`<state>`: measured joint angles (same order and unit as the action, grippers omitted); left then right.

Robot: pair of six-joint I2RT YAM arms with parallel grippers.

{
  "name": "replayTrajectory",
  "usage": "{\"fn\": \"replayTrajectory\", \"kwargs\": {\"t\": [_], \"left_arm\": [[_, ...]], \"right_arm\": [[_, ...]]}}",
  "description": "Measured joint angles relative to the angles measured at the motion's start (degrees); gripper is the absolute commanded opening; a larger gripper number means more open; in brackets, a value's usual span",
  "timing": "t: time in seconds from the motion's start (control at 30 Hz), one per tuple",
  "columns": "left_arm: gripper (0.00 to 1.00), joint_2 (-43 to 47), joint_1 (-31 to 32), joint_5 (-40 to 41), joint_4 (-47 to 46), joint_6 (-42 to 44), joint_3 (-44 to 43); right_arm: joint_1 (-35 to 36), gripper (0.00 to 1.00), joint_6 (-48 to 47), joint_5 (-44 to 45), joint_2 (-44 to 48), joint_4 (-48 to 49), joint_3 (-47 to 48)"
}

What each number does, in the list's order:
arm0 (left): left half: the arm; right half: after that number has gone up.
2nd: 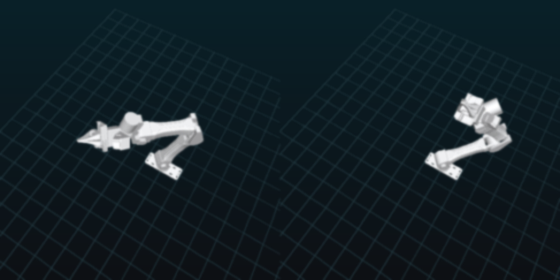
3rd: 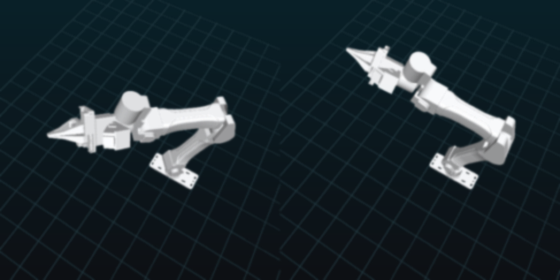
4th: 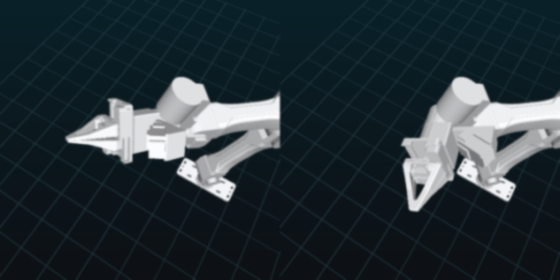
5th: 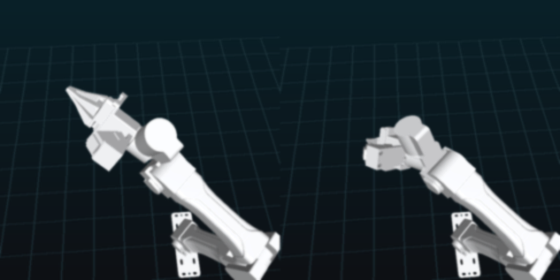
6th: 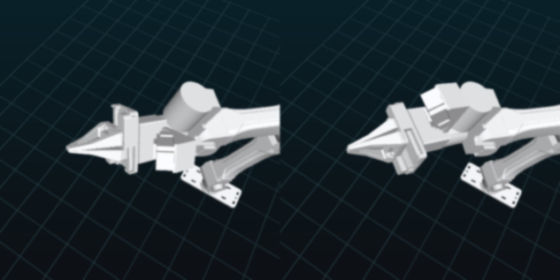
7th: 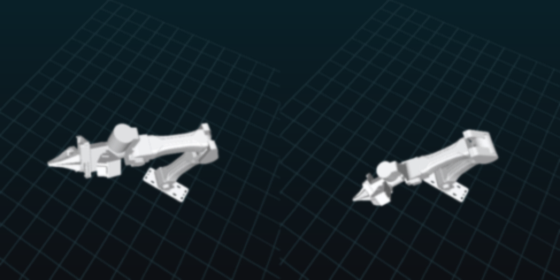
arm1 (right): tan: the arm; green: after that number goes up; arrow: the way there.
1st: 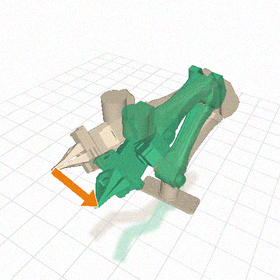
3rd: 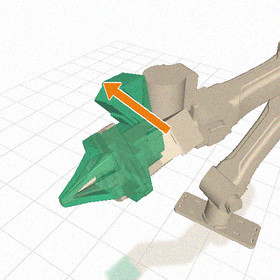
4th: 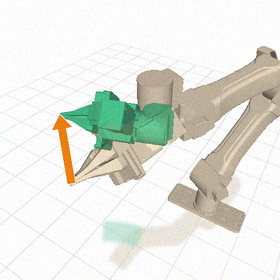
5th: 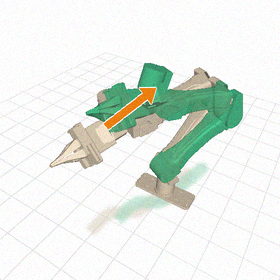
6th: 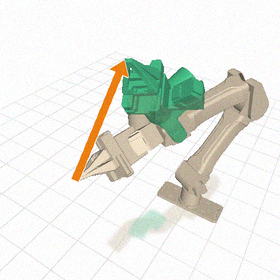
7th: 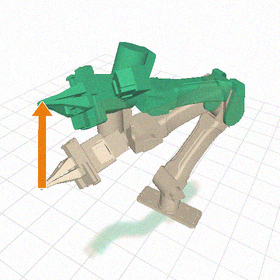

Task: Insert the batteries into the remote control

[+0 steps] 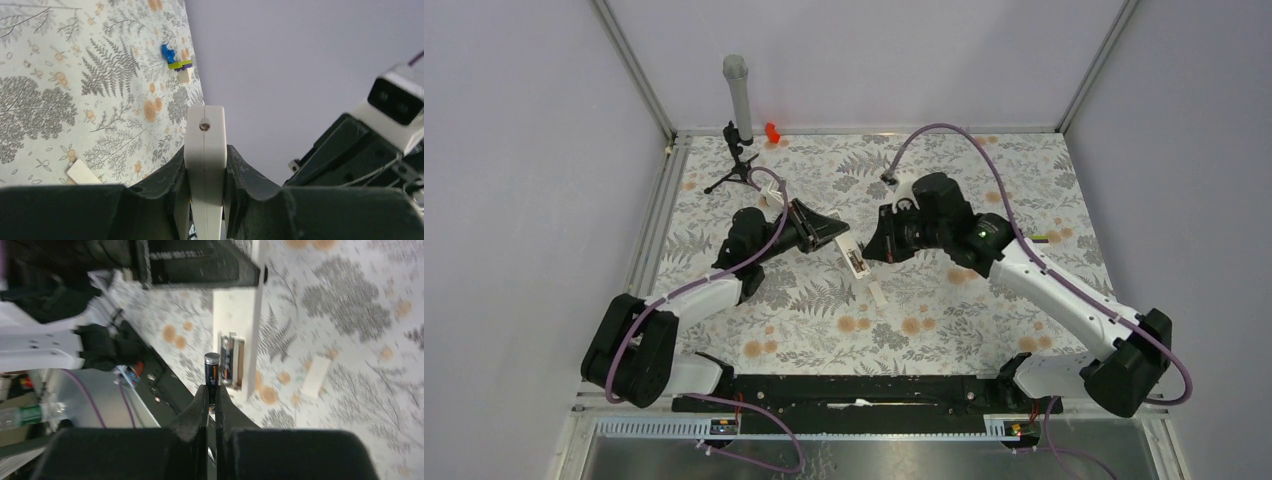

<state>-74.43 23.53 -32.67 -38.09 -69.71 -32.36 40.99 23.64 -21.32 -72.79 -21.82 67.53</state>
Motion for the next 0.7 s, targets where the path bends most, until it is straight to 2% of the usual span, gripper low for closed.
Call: {"fn": "replayTrajectory", "kwargs": {"t": [0.27,0.7], "left_arm": [[0.0,-3.3,0.0,1.0,-4.3,-3.3,3.3],[0.0,-4.0,0.0,1.5,-9.7,-4.4,4.4]], "right_arm": [[6.4,0.0,-4.2,13.5,-3.7,-11.5,5.2],[10.1,0.0,-6.8,20.9,-11.1,-15.9,13.1]]}}
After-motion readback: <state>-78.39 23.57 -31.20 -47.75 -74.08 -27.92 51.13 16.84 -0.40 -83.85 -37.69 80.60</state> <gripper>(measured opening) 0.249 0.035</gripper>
